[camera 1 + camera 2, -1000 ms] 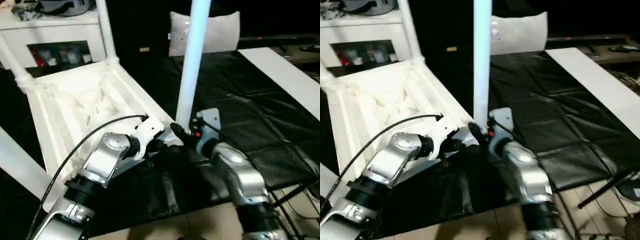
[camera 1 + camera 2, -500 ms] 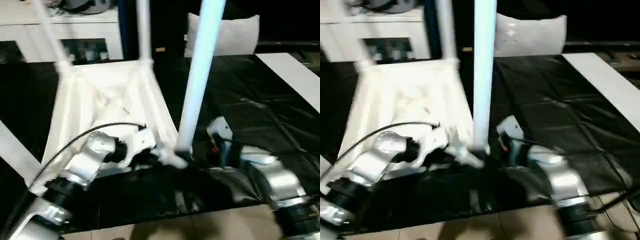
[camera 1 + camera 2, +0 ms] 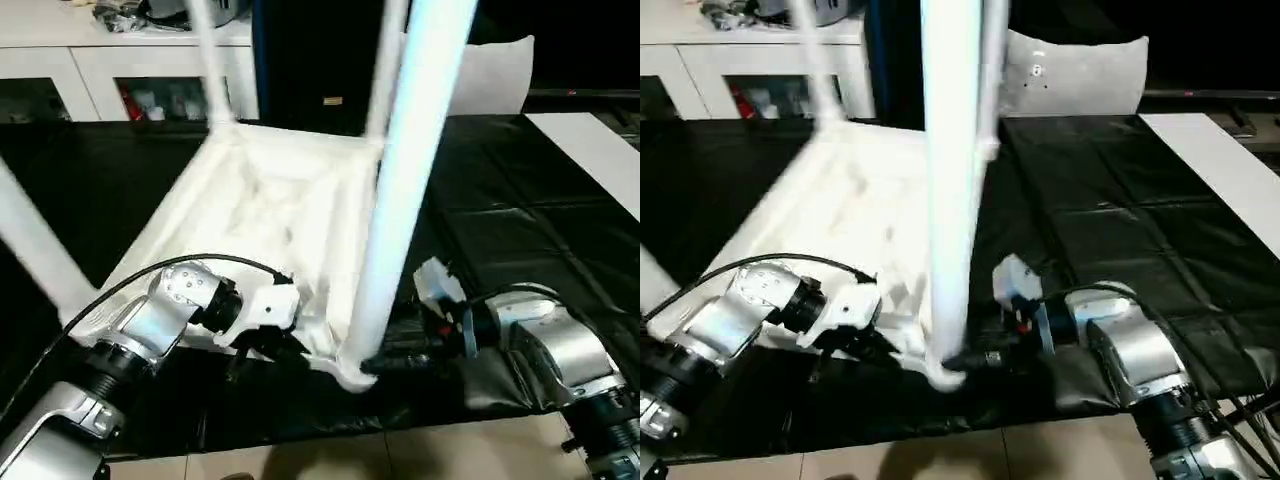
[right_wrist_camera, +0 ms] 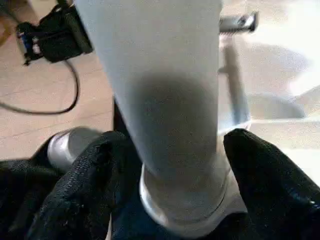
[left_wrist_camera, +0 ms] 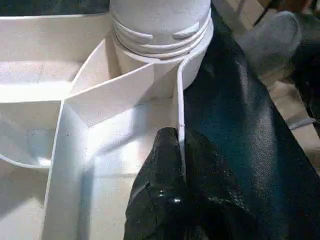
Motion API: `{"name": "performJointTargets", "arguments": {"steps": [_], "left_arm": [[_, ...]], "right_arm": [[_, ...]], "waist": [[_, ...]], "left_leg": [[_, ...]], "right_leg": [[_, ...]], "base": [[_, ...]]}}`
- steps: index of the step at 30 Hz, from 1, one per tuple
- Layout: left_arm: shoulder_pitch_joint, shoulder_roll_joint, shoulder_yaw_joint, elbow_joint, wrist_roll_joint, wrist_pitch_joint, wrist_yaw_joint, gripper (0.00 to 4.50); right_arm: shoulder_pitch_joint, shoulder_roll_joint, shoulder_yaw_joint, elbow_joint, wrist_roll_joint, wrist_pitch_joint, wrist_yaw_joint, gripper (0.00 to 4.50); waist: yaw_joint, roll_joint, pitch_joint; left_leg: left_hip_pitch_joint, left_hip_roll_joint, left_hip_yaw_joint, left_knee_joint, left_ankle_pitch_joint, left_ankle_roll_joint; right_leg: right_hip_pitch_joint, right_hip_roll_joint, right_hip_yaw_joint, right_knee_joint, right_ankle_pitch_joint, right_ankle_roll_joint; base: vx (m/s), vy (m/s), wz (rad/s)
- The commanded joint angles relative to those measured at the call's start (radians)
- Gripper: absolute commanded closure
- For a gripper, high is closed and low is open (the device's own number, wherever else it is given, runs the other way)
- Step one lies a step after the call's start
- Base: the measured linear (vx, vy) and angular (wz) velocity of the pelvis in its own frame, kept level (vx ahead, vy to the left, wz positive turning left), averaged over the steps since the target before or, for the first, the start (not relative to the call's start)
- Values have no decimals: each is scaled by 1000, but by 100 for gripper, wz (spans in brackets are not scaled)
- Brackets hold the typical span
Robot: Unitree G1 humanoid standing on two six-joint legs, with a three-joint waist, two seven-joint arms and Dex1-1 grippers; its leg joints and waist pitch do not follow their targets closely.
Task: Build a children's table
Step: Rotate leg to tighten
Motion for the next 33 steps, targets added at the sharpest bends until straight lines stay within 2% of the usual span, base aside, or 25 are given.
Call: {"name": "performJointTargets", "arguments": {"steps": [1, 4, 6, 10, 14, 17, 19, 20, 21, 23, 25, 27, 28, 29, 30, 31, 32, 33], "left_arm": [[-14, -8, -46, -5, 22, -32, -52, 450], [-18, -8, -46, 5, 22, -41, -54, 450], [-20, -9, -46, 14, 22, -49, -58, 450], [-25, -10, -46, 29, 21, -61, -61, 450], [-24, -9, -46, 29, 21, -60, -62, 450], [-21, -10, -40, 24, 14, -41, -62, 450], [-15, -15, -30, 8, 2, -3, -54, 450], [-15, -15, -30, 8, 2, -2, -53, 450], [-8, -24, -10, -14, -6, 67, -13, 450], [-8, -25, -9, -15, -7, 72, -9, 450], [1, -57, 30, -60, -21, 207, 85, 450], [9, -77, 47, -88, -26, 267, 134, 450], [16, -94, 56, -107, -26, 310, 170, 450], [21, -105, 60, -124, -25, 339, 192, 450], [28, -144, 69, -158, -2, 417, 270, 450], [28, -148, 69, -161, 2, 425, 278, 450], [28, -159, 70, -167, 11, 444, 299, 450], [27, -171, 74, -169, 11, 463, 314, 450]], "right_arm": [[-26, -12, 1, -1, 6, 11, 27, 138], [-32, -12, 2, 3, 10, 16, 40, 174], [-34, -13, 6, 5, 14, 18, 49, 181], [-40, -7, 13, 17, 17, 14, 51, 224], [-38, 3, 12, 16, 18, 21, 44, 250], [-26, 12, 12, -1, 32, 45, 36, 255], [-13, 21, 0, -25, 54, 80, 12, 255], [-13, 21, 0, -25, 55, 81, 11, 255], [5, 40, -22, -56, 77, 130, -45, 255], [6, 41, -23, -58, 78, 132, -48, 255], [38, 101, -46, -99, 60, 147, -188, 255], [52, 139, -54, -114, 35, 145, -271, 255], [54, 161, -52, -116, 14, 163, -323, 255], [55, 182, -55, -118, 2, 176, -365, 255], [49, 261, -77, -110, -22, 213, -504, 255], [47, 271, -80, -109, -23, 217, -520, 255], [44, 294, -89, -106, -24, 227, -559, 255], [41, 314, -98, -101, -21, 235, -585, 255]], "waist": [[-5, -4, -64], [-5, -3, -64], [-5, -3, -63], [-5, -3, -66], [-5, -3, -64], [-4, -3, -64], [-4, -5, -62], [-4, -3, -62], [-5, 0, -61], [-7, -3, -60], [-10, 2, -54], [-17, -2, -48], [-22, -2, -47], [-28, -3, -47], [-48, -4, -42], [-55, -3, -40], [-67, -4, -44], [-74, -6, -46]], "left_leg": [[5, 51, -6, -72, -153, 53], [5, 51, -6, -71, -155, 50], [6, 52, -6, -72, -155, 49], [6, 52, -6, -71, -147, 50], [5, 51, -6, -71, -149, 49], [6, 51, -6, -72, -155, 44], [7, 51, -5, -72, -153, 45], [7, 51, -5, -73, -152, 44], [7, 51, -5, -73, -155, 42], [6, 50, -6, -75, -166, 37], [10, 50, -7, -77, -191, 25], [8, 45, -9, -81, -231, 8], [7, 41, -12, -81, -247, 0], [5, 43, -14, -83, -250, -6], [0, 41, -19, -86, -273, -14], [-3, 41, -21, -88, -282, -20], [1, 35, -24, -82, -299, -25], [-2, 33, -26, -81, -296, -22]], "right_leg": [[56, -64, 49, -66, -185, -245], [54, -65, 49, -68, -203, -240], [53, -64, 48, -68, -207, -239], [55, -64, 48, -66, -187, -245], [55, -63, 47, -66, -191, -245], [55, -64, 48, -68, -208, -238], [54, -63, 48, -68, -211, -237], [53, -63, 48, -68, -212, -236], [53, -62, 48, -67, -214, -237], [53, -62, 47, -71, -233, -232], [48, -63, 49, -75, -279, -221], [47, -64, 47, -88, -381, -189], [48, -65, 44, -94, -454, -158], [49, -64, 44, -93, -466, -149], [47, -61, 40, -97, -514, -127], [46, -61, 37, -101, -541, -117], [43, -64, 32, -110, -594, -93], [46, -66, 31, -112, -600, -85]], "base": [[0, 0, 0], [0, 0, 0], [0, 0, 0], [0, 0, 0], [0, 0, 0], [0, 0, 0], [0, 0, 0], [0, 0, 0], [0, 0, 0], [0, 0, 0], [0, 0, 0], [0, 0, 0], [0, 0, 0], [0, 0, 0], [0, 0, 0], [0, 0, 0], [0, 0, 0], [0, 0, 0]]}}
